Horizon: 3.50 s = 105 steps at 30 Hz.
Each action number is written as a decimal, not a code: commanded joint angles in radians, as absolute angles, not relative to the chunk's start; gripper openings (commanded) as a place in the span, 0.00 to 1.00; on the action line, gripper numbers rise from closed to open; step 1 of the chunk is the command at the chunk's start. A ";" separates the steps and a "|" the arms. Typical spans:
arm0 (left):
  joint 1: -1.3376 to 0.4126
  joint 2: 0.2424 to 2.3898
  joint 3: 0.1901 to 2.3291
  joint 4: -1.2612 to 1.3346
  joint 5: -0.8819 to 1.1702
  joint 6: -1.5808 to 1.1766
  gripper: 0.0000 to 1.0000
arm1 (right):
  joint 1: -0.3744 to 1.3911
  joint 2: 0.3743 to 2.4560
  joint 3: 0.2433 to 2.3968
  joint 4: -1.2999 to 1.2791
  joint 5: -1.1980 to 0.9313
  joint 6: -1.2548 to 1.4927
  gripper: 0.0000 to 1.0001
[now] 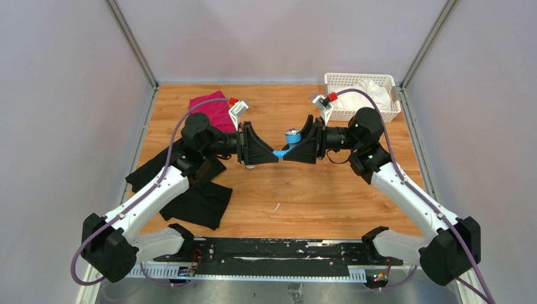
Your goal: Install the water faucets
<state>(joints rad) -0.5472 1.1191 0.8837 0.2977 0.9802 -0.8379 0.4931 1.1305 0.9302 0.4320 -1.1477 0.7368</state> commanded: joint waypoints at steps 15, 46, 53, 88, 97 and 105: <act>-0.552 1.102 0.874 0.327 0.991 -0.838 0.00 | 0.526 1.178 0.946 0.547 -1.173 0.803 0.40; -0.551 1.099 0.871 0.327 1.005 -0.829 0.00 | 0.529 1.167 1.012 0.304 -1.167 0.629 0.25; -0.551 1.097 0.873 0.327 1.011 -0.827 0.00 | 0.529 1.163 1.004 0.270 -1.183 0.600 0.04; -0.552 1.121 0.886 0.327 1.020 -0.827 0.04 | 0.528 1.141 1.009 0.243 -1.146 0.572 0.00; -0.482 1.158 0.894 0.303 1.034 -0.872 0.86 | 0.493 1.074 0.928 0.089 -1.008 0.496 0.00; -0.449 1.146 1.106 -0.517 0.496 -0.357 1.00 | 0.403 0.993 0.859 -0.202 -0.744 0.359 0.00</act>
<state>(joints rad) -0.4534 1.1534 1.0203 -0.1139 0.8436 -0.6121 0.4377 1.0374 0.8726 -0.0181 -0.9302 0.4622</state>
